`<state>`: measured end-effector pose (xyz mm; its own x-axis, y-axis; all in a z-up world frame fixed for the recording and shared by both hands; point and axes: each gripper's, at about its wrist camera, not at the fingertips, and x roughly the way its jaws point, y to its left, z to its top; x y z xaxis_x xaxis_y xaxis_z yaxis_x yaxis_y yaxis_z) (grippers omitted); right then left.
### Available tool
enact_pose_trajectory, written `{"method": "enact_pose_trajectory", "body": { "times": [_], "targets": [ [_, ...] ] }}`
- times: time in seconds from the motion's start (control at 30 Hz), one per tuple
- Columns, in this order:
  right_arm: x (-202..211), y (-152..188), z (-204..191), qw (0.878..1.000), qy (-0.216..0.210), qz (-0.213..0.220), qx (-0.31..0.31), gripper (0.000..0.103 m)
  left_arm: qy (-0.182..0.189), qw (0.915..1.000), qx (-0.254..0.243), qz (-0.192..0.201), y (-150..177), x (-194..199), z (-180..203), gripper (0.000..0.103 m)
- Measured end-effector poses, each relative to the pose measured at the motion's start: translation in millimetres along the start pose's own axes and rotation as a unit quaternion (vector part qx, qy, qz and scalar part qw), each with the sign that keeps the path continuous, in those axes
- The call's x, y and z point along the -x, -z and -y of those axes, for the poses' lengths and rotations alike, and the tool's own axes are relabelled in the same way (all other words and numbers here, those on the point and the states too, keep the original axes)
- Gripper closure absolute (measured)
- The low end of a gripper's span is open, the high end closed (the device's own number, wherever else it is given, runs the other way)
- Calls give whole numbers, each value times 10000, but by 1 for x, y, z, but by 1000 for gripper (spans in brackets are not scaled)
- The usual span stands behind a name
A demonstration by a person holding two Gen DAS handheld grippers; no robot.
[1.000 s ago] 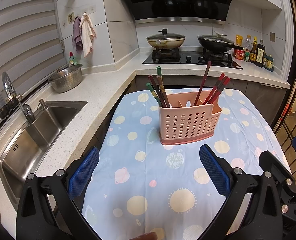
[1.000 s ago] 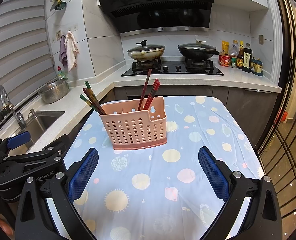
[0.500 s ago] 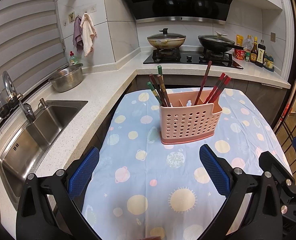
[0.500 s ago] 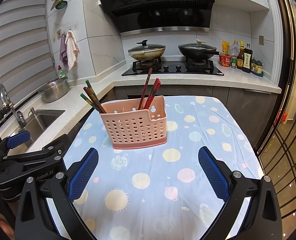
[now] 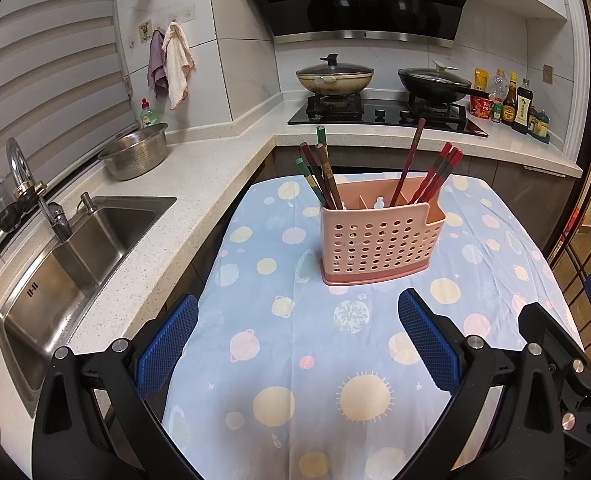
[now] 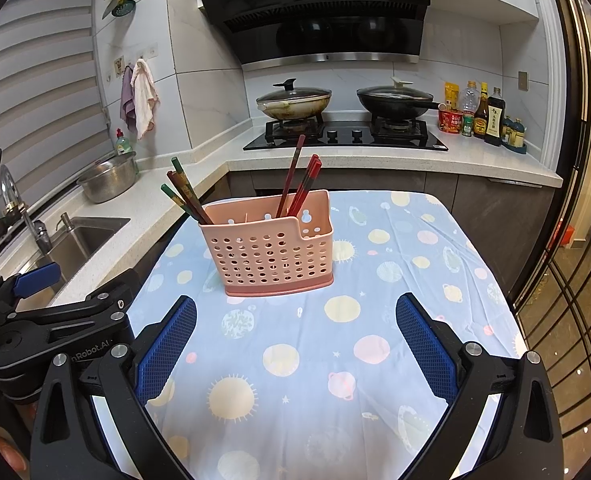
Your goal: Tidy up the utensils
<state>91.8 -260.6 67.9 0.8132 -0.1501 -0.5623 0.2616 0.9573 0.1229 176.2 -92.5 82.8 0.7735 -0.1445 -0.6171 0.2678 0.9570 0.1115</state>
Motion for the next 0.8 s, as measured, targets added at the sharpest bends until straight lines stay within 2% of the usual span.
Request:
{"method": "enact_pose_trajectory", "body": {
  "times": [0.8],
  "targets": [
    [-3, 0, 7, 9999, 103, 22, -12, 7, -7, 10000, -21, -19, -1, -1, -5, 7]
  ]
}}
